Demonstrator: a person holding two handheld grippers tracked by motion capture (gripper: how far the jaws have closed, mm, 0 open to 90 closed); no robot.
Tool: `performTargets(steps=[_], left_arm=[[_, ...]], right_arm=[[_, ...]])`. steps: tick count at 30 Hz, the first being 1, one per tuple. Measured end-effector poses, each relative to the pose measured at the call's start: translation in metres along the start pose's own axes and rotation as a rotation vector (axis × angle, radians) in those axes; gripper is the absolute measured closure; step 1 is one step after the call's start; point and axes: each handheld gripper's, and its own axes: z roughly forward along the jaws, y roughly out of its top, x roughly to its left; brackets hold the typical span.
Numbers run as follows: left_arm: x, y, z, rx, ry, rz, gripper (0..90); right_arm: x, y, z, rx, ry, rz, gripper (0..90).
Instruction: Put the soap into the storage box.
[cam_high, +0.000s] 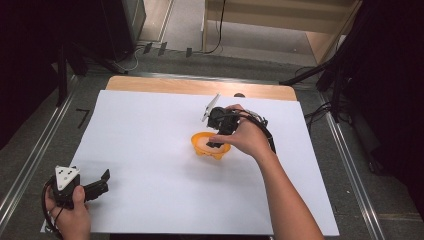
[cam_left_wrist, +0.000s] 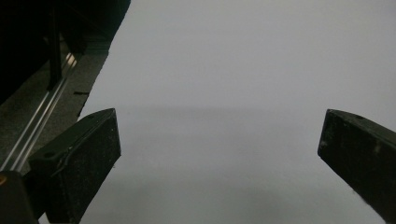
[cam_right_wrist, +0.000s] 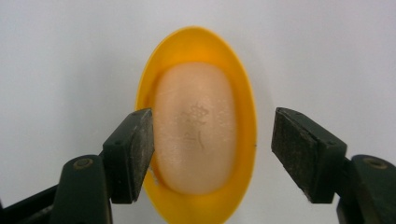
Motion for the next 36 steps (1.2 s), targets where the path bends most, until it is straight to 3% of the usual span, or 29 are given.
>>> performTargets(steps=[13,36], left_arm=[[0.0,0.0,0.0,0.004,0.002,0.002,0.0],[-0.001,0.0,0.0,0.004,0.008,0.008,0.0]], right_arm=[[0.0,-0.017,-0.007,-0.005,-0.004,0.026,31.9],[0.008,-0.088,-0.018,-0.02,-0.026,0.124,30.8]])
